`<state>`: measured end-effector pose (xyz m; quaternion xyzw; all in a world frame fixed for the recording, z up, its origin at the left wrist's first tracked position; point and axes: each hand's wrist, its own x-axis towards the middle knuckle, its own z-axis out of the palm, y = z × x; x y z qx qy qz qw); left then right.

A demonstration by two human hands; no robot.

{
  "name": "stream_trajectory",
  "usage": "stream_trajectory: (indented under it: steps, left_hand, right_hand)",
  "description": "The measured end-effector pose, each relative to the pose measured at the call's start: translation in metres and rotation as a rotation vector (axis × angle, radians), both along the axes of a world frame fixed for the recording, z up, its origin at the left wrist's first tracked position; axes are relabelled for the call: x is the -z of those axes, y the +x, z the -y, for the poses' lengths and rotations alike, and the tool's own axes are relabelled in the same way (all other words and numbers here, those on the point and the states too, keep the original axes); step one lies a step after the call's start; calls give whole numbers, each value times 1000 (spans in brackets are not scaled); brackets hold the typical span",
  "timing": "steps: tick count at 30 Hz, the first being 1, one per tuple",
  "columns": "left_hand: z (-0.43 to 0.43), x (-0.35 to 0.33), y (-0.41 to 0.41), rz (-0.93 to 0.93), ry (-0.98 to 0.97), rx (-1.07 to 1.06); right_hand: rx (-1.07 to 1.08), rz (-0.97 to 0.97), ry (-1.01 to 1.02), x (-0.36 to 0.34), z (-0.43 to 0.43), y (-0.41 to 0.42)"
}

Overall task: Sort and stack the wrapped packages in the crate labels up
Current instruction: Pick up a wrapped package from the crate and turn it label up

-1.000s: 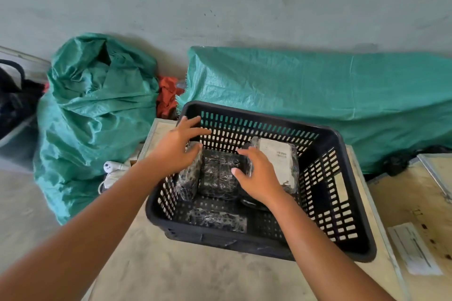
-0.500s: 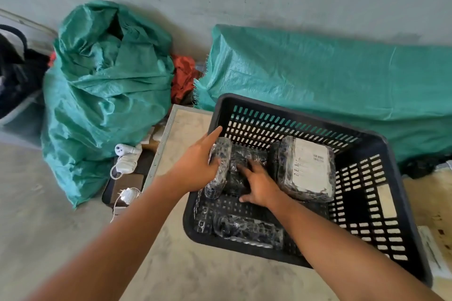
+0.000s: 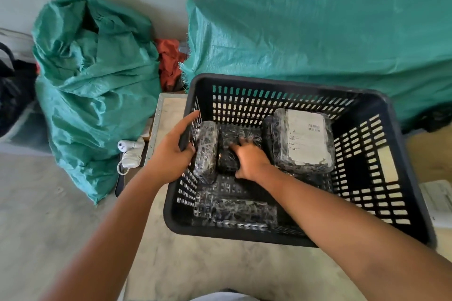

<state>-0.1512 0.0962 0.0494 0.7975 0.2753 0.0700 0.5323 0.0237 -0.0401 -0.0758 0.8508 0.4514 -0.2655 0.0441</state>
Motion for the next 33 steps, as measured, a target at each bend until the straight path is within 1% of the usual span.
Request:
stream_trajectory:
  steps: [2, 4, 7, 10, 11, 13, 16, 20, 23, 25, 29, 31, 33]
  left_hand:
    - [0, 1, 1, -9, 9, -14]
    - [0, 1, 1, -18, 34, -17]
    - [0, -1, 3, -73, 101, -11]
    - [1, 0, 7, -222, 373, 15]
    - [3, 0, 9, -215, 432, 8]
    - [7, -3, 15, -97, 487, -6]
    - [15, -9, 28, 23, 511, 22]
    - [17, -14, 46, 45, 448, 123]
    - [16, -14, 60, -48, 328, 228]
    - [16, -12, 68, -90, 265, 293]
    - [15, -3, 76, -139, 163, 352]
    - [17, 2, 77, -129, 103, 375]
    - [19, 5, 79, -109, 56, 352]
  right_hand:
    - [13, -1, -1, -9, -2, 2]
    - [52, -21, 40, -18, -2, 6]
    - [163, -145, 168, -31, 2, 17]
    - [263, -225, 325, -47, 8, 25]
    - [303, -257, 386, -52, 9, 28]
    - [363, -323, 469, -62, 10, 36]
    - [363, -386, 496, -76, 17, 47]
    - [437, -500, 571, -95, 27, 57]
    - [478, -563, 634, -102, 31, 66]
    - [463, -628, 662, -108, 35, 73]
    - [479, -758, 679, -123, 43, 87]
    - [485, -808, 663, -129, 45, 93]
    - [516, -852, 655, -131, 47, 98]
